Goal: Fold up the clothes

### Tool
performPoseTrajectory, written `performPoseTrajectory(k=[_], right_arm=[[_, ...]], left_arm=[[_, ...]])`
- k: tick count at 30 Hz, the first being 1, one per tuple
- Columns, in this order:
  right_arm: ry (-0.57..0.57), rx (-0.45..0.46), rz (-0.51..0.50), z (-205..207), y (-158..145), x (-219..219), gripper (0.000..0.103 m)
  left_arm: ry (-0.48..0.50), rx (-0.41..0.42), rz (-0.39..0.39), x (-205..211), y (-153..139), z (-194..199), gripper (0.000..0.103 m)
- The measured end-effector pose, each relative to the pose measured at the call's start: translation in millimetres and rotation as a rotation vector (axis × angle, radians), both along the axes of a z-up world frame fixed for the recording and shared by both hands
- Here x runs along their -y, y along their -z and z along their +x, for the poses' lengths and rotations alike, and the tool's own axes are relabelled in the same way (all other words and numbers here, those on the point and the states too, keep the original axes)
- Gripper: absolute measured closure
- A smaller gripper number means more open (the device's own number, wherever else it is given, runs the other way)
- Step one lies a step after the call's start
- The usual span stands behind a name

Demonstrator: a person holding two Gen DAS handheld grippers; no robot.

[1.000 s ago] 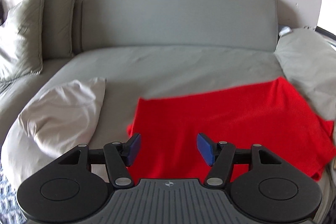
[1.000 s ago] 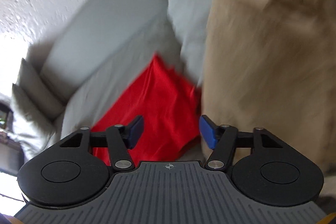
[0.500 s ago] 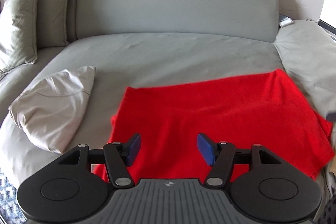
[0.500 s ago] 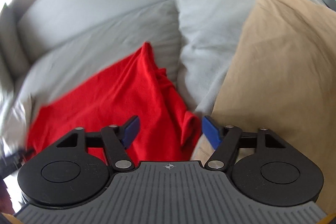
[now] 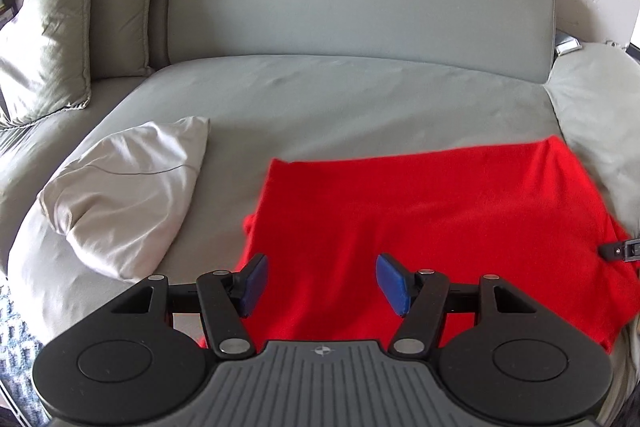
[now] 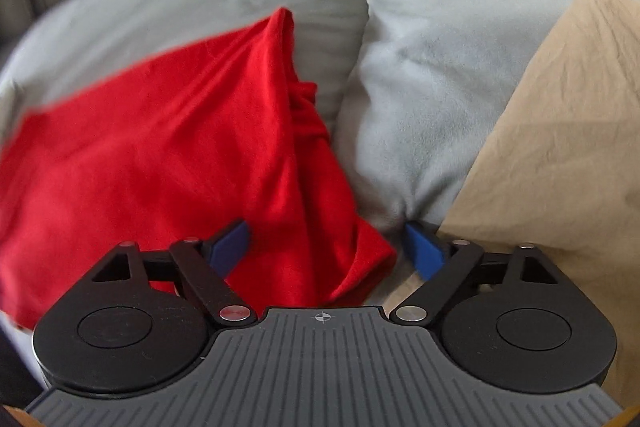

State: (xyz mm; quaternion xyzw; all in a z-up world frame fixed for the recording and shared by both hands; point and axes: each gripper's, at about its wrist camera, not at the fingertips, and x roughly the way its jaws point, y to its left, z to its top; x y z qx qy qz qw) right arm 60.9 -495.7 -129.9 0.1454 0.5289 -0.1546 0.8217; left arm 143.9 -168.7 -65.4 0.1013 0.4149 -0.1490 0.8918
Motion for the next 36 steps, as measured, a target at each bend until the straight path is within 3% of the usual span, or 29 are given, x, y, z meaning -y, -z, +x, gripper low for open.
performPoseTrajectory(k=[1,2,3,4,9,13,18,23,27,31,36], right_arm=[[-0.015,0.018,-0.018,-3.3,0.9,-2.8,0.029],[-0.021,0.044,-0.007,-6.9,-0.1,-2.7,0.044],[-0.010,0.077,0.048,-10.8,-2.0,1.5,0.075],[0.008,0.095,0.102,-13.5,-1.1,5.7,0.085],[0.055,0.136,0.138,-18.8,-3.0,5.4,0.093],[0.078,0.206,0.089,-27.2,-30.2,-10.1,0.094],[-0.009,0.307,0.003,-11.9,-82.1,-59.0,0.094],[-0.242,0.356,-0.105,25.5,-115.3,-158.2,0.094],[-0.360,0.315,-0.082,62.5,-95.2,-234.6,0.094],[-0.433,0.220,-0.036,85.1,-55.1,-291.8,0.094],[-0.381,0.195,-0.003,81.7,-37.8,-298.6,0.094]], left_arm=[[-0.002,-0.004,0.002,-2.9,0.8,-0.5,0.042],[-0.005,-0.009,0.004,-5.9,1.5,-1.0,0.042],[-0.015,-0.016,-0.001,-8.8,2.9,-0.1,0.042],[-0.027,-0.027,-0.011,-10.8,4.7,1.7,0.042],[-0.032,-0.047,-0.038,-15.9,7.2,1.4,0.042],[-0.072,-0.036,-0.058,-34.4,0.1,1.1,0.042],[-0.142,0.019,-0.055,-76.7,-15.9,-3.1,0.041],[-0.241,0.045,-0.092,-120.5,-23.1,4.3,0.041],[-0.300,0.038,-0.134,-147.0,-22.8,8.2,0.041],[-0.322,0.018,-0.149,-165.1,-18.3,8.6,0.041],[-0.274,0.008,-0.169,-170.2,-14.3,8.2,0.041]])
